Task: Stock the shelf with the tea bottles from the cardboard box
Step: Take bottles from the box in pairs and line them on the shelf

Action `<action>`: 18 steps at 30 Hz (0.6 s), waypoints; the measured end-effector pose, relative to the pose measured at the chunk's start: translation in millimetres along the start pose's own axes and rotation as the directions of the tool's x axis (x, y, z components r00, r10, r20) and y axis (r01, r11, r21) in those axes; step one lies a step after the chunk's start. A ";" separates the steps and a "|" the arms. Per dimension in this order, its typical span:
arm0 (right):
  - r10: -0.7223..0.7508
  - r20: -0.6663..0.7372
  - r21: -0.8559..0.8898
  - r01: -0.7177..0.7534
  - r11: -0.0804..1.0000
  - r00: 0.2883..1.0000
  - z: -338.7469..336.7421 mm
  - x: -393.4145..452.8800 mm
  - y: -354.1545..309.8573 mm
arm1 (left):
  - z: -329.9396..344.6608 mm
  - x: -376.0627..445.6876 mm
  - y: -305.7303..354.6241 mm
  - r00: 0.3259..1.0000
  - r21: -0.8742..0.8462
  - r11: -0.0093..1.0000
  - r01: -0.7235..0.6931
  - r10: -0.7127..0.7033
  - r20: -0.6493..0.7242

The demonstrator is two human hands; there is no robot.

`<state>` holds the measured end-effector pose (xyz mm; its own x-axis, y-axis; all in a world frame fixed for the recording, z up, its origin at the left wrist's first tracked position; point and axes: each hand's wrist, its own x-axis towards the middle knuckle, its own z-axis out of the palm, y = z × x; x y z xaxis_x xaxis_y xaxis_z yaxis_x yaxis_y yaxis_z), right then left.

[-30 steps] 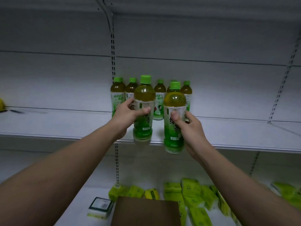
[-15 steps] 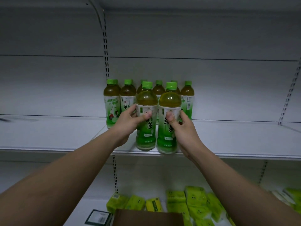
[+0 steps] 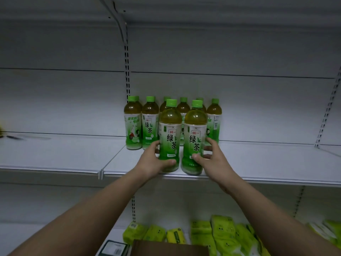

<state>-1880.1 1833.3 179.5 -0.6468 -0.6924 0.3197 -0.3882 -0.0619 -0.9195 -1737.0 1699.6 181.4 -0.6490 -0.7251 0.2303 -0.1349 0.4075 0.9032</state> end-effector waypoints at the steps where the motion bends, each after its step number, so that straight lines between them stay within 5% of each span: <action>1: -0.001 -0.018 -0.026 0.001 1.000 1.000 -1.5 -2.9 2.8 | 1.1 -2.2 -2.6 1.000 0.023 1.000 0.001 -0.001 -0.018; 18: -0.019 -0.074 -0.304 -0.005 0.953 0.997 20.4 45.9 18.0 | 20.3 38.7 -22.6 0.965 0.198 0.980 0.028 0.025 -0.261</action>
<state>-1903.4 1785.7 172.9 -0.6863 -0.6359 0.3529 -0.5664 0.1629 -0.8079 -1774.3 1673.7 162.5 -0.4341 -0.8346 0.3392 -0.2986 0.4885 0.8199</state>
